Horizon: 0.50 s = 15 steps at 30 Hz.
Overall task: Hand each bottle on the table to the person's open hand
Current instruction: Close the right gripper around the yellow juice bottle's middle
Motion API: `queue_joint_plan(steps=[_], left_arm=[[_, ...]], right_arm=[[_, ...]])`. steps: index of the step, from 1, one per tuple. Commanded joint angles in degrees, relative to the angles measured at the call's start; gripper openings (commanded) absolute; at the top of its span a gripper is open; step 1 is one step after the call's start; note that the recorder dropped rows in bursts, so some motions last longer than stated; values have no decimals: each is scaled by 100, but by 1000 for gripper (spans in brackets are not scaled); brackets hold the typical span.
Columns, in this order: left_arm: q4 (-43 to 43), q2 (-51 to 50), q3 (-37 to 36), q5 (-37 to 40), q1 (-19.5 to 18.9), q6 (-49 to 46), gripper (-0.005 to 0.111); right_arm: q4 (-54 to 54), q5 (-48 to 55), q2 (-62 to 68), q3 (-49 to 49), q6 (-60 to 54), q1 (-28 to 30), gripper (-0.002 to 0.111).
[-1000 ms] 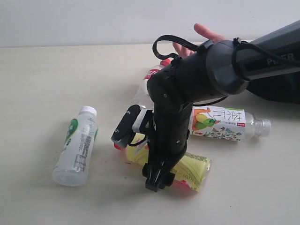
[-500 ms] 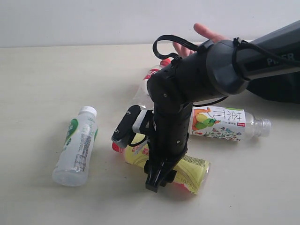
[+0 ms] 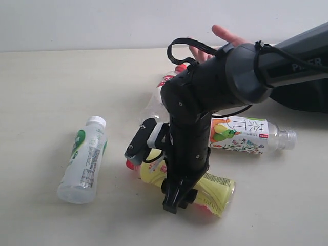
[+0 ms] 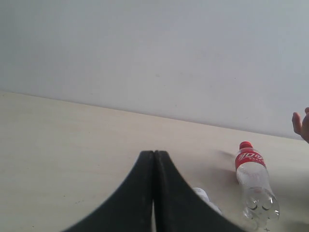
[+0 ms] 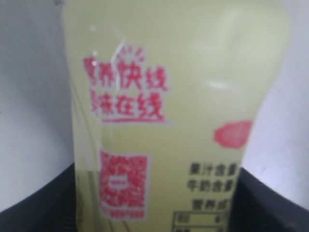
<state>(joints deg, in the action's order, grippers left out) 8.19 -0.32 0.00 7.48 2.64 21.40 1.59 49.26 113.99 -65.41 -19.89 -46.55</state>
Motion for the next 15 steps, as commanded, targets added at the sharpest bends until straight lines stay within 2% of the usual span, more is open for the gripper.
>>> queue_joint_plan(steps=[1,11,15], left_arm=[[19,32,0,-26,22,-4,0],[19,32,0,-26,22,-4,0],[19,32,0,-26,22,-4,0]], right_arm=[[-8,162,-116,-30,23,-11,0],[861,186,-1187,-30,76,-11,0],[1042,653,-1560,-30,175,-11,0]])
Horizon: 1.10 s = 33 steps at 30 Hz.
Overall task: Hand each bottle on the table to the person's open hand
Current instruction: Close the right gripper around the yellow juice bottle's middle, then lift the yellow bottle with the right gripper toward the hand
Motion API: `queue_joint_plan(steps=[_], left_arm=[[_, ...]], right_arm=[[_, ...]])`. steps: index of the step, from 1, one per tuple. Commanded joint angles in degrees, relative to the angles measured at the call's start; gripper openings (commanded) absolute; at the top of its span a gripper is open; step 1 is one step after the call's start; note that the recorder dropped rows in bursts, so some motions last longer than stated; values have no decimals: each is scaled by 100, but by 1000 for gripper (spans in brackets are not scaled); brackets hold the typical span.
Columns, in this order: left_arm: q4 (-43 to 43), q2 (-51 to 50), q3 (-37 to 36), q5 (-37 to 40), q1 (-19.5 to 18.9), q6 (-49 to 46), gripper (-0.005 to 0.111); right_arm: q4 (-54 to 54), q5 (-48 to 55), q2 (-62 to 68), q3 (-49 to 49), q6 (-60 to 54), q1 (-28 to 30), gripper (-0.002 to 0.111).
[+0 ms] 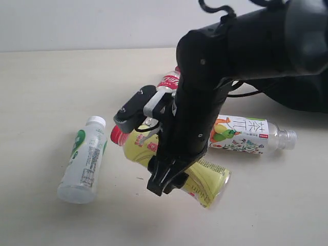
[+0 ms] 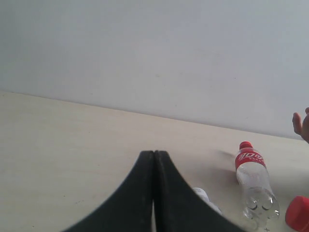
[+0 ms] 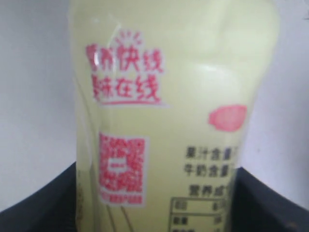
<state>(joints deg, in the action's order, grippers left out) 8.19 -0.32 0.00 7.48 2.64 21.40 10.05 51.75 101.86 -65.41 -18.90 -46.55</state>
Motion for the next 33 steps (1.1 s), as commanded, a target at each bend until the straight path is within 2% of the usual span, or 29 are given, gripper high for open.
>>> queue_joint_plan(steps=[1,6,10,16,22,28,33], left_arm=[[19,32,0,-26,22,-4,0],[19,32,0,-26,22,-4,0],[19,32,0,-26,22,-4,0],[19,32,0,-26,22,-4,0],[19,32,0,-26,22,-4,0],[19,32,0,-26,22,-4,0],[19,32,0,-26,22,-4,0]], right_arm=[[172,498,-427,-30,220,-11,0],[-322,577,-866,-30,826,2,0],[-1005,636,-1249,-30,1439,331,0],[-1005,784,-1709,-128,1467,1196,0],[-1005,1137,-1767,-748,1686,1974,0],[-510,1487,-1686,-1384,1763,2540,0],[-396,1574,-1450,-1567,1763,2771,0]])
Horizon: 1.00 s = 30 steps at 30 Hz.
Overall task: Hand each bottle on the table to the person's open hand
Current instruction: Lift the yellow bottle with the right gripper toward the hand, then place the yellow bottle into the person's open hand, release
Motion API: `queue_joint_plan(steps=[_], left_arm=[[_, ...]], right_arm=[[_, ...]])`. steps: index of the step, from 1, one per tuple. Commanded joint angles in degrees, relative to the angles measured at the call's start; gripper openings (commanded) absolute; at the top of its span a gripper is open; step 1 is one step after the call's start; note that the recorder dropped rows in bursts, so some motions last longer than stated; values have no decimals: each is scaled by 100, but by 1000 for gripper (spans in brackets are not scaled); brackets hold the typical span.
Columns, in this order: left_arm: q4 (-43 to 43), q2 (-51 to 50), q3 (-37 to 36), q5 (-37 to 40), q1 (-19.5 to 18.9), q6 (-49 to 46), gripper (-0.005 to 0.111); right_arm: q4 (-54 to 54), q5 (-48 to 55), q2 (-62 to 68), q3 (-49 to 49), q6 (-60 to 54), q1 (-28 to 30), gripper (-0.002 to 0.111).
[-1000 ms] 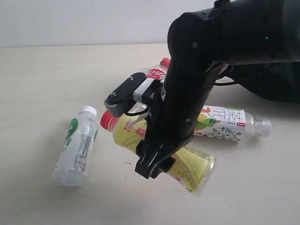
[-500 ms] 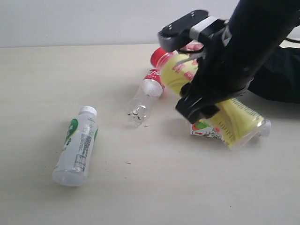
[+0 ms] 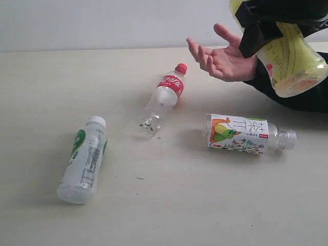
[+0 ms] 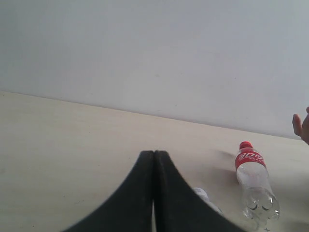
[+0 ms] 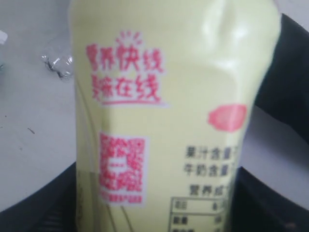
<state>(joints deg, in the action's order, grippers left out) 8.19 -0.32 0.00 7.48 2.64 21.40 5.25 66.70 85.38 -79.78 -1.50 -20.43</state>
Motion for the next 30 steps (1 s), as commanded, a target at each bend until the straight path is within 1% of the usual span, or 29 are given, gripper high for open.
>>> queue_joint_plan(steps=[1,4,11,19,24,30], left_arm=[[19,32,0,-26,22,-4,0],[19,32,0,-26,22,-4,0],[19,32,0,-26,22,-4,0],[19,32,0,-26,22,-4,0],[19,32,0,-26,22,-4,0],[19,32,0,-26,22,-4,0]], right_arm=[[100,48,271,-130,22,193,0],[253,-82,561,-130,22,317,0],[281,-552,1390,-193,12,330,0],[281,-563,2257,-1100,65,330,0],[268,-373,2608,-1743,180,330,0],[230,-347,2878,-1907,206,330,0]])
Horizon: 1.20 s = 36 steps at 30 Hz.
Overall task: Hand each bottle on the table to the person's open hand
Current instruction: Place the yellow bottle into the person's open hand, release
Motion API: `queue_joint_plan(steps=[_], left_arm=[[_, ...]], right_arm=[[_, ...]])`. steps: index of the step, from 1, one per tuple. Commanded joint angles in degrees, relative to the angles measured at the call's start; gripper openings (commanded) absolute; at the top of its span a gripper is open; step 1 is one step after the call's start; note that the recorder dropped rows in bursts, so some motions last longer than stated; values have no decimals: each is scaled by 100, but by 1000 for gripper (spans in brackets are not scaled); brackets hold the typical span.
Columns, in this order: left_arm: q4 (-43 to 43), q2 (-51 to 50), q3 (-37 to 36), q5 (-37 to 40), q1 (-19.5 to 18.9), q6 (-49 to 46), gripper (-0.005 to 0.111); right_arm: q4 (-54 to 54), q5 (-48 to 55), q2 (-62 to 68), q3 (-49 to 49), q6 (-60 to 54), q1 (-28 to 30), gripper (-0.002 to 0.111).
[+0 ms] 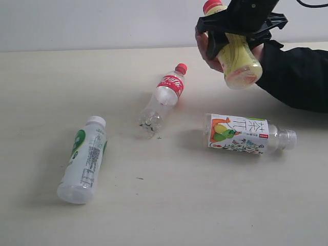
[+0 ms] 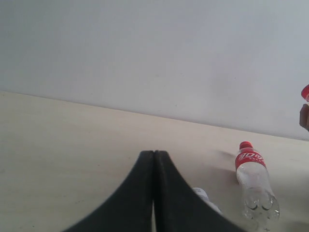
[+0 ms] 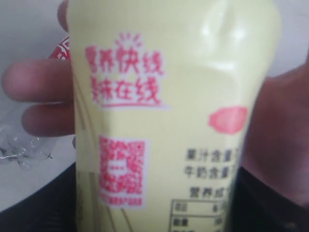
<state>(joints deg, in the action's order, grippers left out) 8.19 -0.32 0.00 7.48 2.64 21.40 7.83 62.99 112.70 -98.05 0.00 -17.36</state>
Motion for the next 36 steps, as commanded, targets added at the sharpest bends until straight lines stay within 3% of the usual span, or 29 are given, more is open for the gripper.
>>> queue_joint_plan(steps=[1,13,28,31,36], left_arm=[[19,32,0,-26,22,-4,0],[19,32,0,-26,22,-4,0],[19,32,0,-26,22,-4,0],[19,32,0,-26,22,-4,0],[19,32,0,-26,22,-4,0]], right_arm=[[-29,24,186,-80,57,23,0],[-51,56,253,-80,77,23,3],[-157,46,253,-80,65,23,68],[-220,2,253,-80,65,23,74],[-233,-46,253,-80,144,23,74]])
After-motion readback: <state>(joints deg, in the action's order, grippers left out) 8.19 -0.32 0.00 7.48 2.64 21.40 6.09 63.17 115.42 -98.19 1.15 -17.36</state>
